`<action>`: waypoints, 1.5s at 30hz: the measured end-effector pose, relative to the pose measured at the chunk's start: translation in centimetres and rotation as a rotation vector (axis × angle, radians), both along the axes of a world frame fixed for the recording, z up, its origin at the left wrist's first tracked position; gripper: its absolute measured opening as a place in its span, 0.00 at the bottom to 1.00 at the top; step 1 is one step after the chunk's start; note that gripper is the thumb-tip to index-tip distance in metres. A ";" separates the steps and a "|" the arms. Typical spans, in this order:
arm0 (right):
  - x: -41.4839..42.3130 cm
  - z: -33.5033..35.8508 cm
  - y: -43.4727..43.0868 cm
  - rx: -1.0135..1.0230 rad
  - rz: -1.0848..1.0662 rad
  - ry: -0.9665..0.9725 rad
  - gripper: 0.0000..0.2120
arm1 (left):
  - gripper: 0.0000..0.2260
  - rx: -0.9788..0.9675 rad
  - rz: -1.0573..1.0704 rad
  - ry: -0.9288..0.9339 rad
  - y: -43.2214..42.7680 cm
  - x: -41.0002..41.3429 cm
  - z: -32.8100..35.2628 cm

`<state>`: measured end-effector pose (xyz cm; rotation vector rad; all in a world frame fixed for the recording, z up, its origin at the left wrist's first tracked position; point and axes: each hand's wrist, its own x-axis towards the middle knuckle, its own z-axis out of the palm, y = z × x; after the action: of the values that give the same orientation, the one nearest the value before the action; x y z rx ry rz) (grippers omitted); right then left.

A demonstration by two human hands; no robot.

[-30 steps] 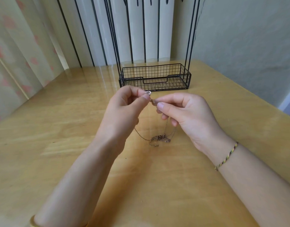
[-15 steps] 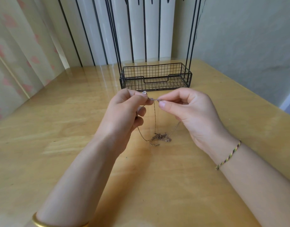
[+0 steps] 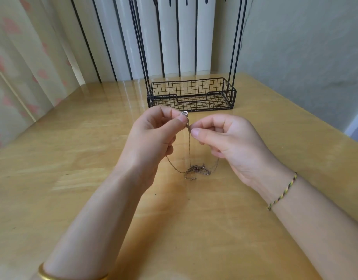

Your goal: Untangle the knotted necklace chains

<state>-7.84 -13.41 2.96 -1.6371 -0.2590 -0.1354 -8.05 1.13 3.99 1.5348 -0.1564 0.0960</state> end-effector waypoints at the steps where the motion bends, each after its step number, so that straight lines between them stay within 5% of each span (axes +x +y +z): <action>1: 0.0 -0.1 0.0 -0.018 -0.007 0.002 0.04 | 0.06 -0.007 0.005 0.001 0.0 0.0 0.0; 26: 0.2 -0.2 0.4 -0.066 -0.022 0.040 0.06 | 0.06 -0.006 0.001 0.027 -0.2 0.1 -0.3; 36: 0.2 0.0 0.2 0.219 0.044 0.126 0.08 | 0.04 0.058 -0.014 -0.012 -0.2 0.1 -0.5; 45: 0.3 -0.1 -0.2 0.112 -0.009 0.132 0.03 | 0.05 0.105 0.013 -0.058 -0.2 0.2 -0.6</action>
<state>-7.52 -13.64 2.90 -1.5295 -0.1410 -0.0475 -7.82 0.94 3.41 1.6386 -0.1998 0.1445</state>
